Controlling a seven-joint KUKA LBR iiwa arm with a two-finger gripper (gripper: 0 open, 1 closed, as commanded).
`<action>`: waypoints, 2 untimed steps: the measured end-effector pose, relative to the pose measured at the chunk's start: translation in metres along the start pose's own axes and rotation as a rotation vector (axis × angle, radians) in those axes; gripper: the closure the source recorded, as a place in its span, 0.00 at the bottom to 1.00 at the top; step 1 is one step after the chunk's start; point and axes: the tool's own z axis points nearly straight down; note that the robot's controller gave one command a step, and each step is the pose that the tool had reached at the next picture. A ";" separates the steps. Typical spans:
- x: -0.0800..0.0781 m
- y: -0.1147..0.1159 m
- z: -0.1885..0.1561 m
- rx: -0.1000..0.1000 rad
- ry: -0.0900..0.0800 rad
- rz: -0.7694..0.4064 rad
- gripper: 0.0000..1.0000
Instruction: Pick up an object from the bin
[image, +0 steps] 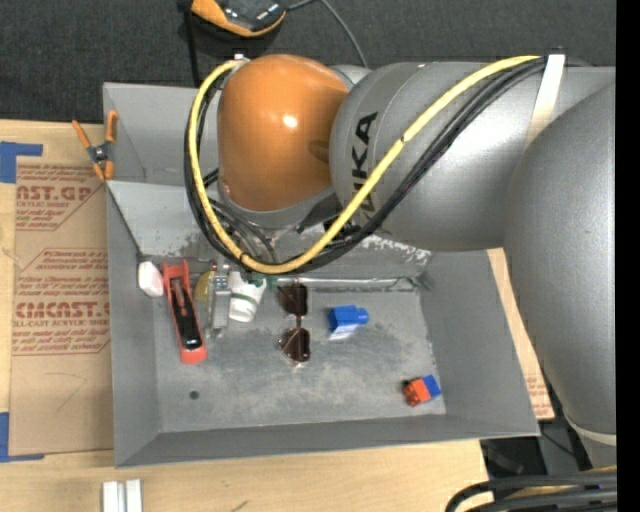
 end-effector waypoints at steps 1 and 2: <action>-0.001 -0.002 -0.005 -0.001 -0.007 0.003 0.00; -0.003 -0.021 0.034 -0.001 -0.009 -0.131 0.00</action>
Offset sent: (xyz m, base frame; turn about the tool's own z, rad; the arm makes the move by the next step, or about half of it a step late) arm 0.0061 -0.0890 -0.1661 -0.5530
